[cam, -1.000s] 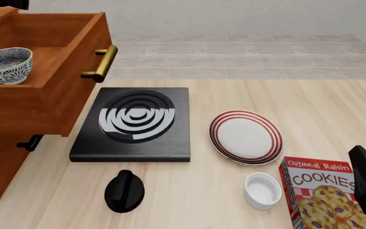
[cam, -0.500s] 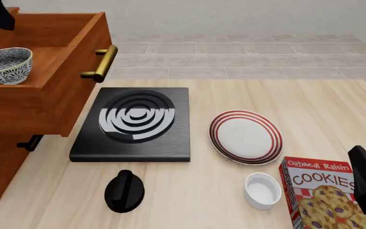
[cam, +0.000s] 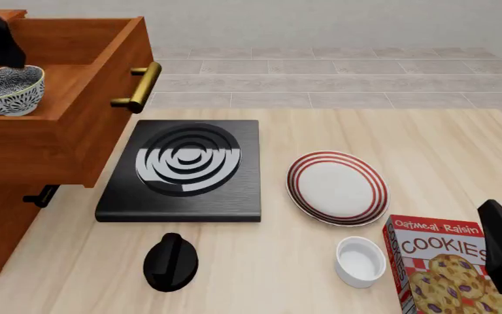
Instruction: Pick the akita bowl in the top layer of the wooden cabinet and place it on the plate.
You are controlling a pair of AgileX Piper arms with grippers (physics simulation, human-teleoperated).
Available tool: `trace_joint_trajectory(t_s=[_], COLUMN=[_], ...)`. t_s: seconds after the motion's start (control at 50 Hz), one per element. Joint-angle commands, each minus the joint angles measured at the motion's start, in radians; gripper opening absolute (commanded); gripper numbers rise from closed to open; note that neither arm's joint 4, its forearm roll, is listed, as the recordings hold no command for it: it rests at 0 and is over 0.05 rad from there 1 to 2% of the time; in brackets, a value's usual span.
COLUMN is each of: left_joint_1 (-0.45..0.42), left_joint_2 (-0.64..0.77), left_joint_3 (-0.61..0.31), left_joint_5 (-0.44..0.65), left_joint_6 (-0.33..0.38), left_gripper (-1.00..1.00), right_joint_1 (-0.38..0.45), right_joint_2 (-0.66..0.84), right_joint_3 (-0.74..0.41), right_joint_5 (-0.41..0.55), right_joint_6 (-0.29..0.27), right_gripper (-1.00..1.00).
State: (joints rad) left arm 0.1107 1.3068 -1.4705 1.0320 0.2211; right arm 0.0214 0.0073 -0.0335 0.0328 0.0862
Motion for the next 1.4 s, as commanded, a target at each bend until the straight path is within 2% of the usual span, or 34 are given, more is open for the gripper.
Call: trace_joint_trajectory(t_s=[0.02, 1.06, 1.4], left_joint_1=[0.006, -0.078, -0.064], left_joint_2=[0.009, 0.066, 0.084], left_joint_3=[0.045, 0.137, 0.172], left_joint_5=[-0.032, -0.153, -0.196], left_joint_6=[0.012, -0.022, -0.031], left_gripper=[1.0, 1.0, 1.0], right_joint_1=[-0.004, -0.006, -0.004], right_joint_2=[-0.002, 0.0, 0.0], right_joint_3=[0.001, 0.0, 0.001], right_joint_5=[0.002, 0.002, 0.001], right_joint_6=[0.003, 0.009, 0.012], right_gripper=[1.0, 1.0, 1.0])
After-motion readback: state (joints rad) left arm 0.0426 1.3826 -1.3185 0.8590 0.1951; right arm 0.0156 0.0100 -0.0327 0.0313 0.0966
